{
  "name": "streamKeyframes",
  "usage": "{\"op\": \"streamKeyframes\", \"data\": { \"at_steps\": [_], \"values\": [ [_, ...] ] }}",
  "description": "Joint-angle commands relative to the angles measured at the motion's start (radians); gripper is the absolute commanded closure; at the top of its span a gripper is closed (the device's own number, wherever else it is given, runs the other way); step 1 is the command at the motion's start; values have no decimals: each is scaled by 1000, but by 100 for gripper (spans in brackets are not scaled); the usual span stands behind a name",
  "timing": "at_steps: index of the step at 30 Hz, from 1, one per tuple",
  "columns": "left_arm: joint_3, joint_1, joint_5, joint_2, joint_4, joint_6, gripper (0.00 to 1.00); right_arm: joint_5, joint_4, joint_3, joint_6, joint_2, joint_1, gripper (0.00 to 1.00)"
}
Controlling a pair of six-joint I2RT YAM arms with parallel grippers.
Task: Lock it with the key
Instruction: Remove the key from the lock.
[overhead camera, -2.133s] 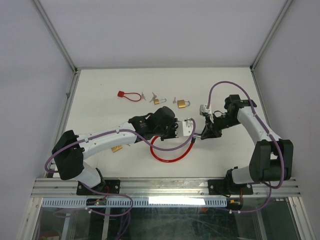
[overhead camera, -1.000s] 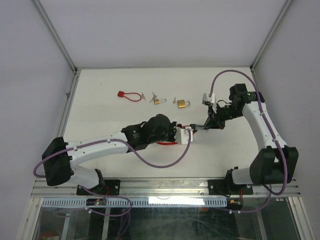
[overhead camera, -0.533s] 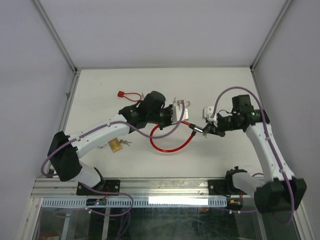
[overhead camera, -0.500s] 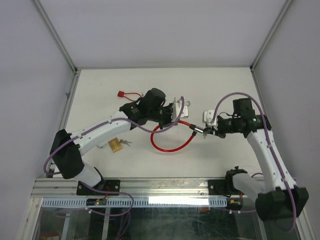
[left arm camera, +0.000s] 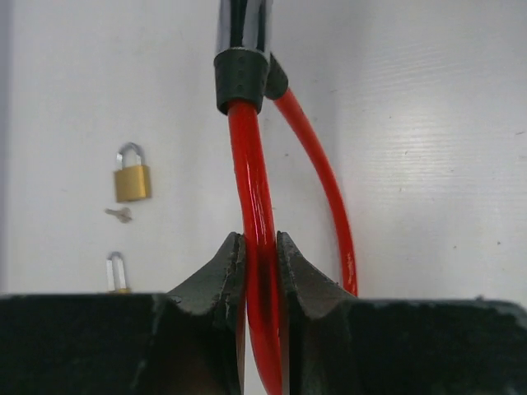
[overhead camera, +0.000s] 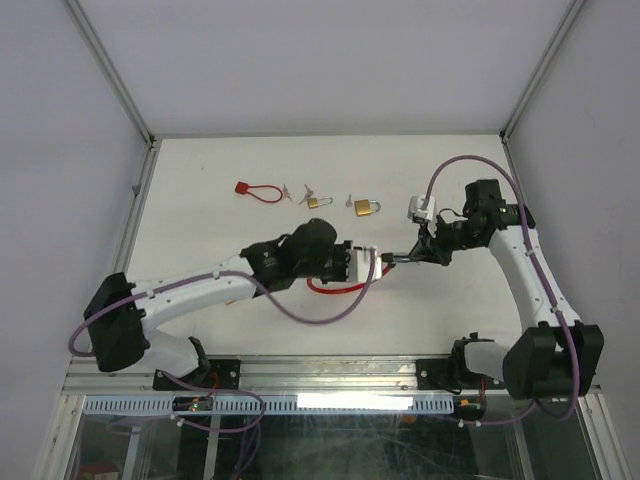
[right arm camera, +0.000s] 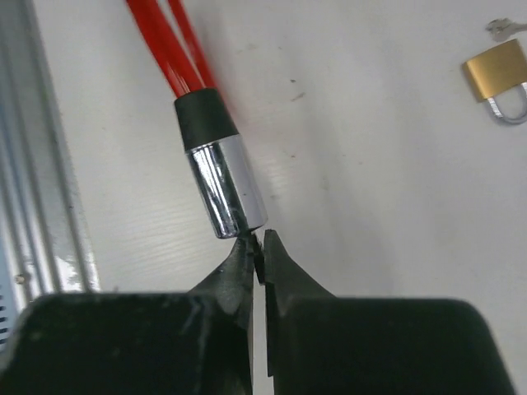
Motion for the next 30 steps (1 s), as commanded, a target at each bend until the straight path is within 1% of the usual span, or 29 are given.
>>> {"op": "streamKeyframes", "data": {
  "at_steps": [1, 2, 4, 5, 6, 8, 11, 12, 13, 15, 16, 17, 18, 20, 22, 23, 24, 25, 27, 29, 30],
  "values": [
    [-194, -144, -311, -178, 332, 302, 100, -120, -130, 135, -33, 112, -78, 100],
    [-203, -147, -345, -178, 344, 318, 100, -153, -193, 153, -75, 150, -82, 100],
    [-187, -141, -384, -166, 328, 308, 100, -189, -279, 166, -145, 173, -82, 100],
    [-168, -130, -372, -158, 303, 290, 100, -192, -281, 161, -164, 169, -81, 100],
    [-124, -108, -321, -149, 240, 236, 100, -187, -266, 151, -169, 153, -81, 100],
    [-38, -36, -148, -121, 121, 107, 100, -180, -249, 115, -230, 91, -79, 100],
    [112, 107, 259, -20, -98, -34, 100, -154, -209, 40, -340, -46, -66, 100],
    [158, 138, 383, 20, -170, -53, 100, -134, -164, 8, -339, -99, -63, 100],
    [197, 149, 464, 54, -220, -65, 100, -109, -96, -24, -304, -145, -56, 100],
    [239, 152, 539, 89, -255, -88, 100, -51, -1, -67, -260, -209, -46, 100],
    [252, 152, 523, 96, -258, -89, 100, -28, 35, -74, -223, -220, -44, 100],
    [258, 150, 465, 95, -253, -88, 100, -4, 51, -66, -191, -213, -46, 100],
    [255, 145, 380, 84, -238, -79, 100, 13, 44, -48, -168, -192, -48, 100],
    [200, 118, 150, 34, -145, -57, 100, 26, -18, 7, -157, -113, -71, 100],
    [105, 96, -59, -32, -30, -1, 100, -5, -111, 53, -201, -22, -125, 100],
    [56, 96, -131, -82, 31, 8, 100, -26, -150, 63, -241, 9, -149, 100],
    [7, 97, -169, -112, 88, 29, 100, -55, -178, 63, -287, 36, -171, 100],
    [-13, 99, -172, -139, 107, 36, 100, -72, -193, 55, -323, 41, -183, 100],
    [-36, 103, -102, -160, 113, 40, 100, -89, -182, 22, -360, 20, -188, 100],
    [-20, 92, -42, -145, 90, 33, 100, -103, -132, -16, -364, -27, -185, 100],
    [-5, 90, -24, -129, 76, 19, 100, -106, -85, -30, -329, -50, -185, 100]
  ]
}}
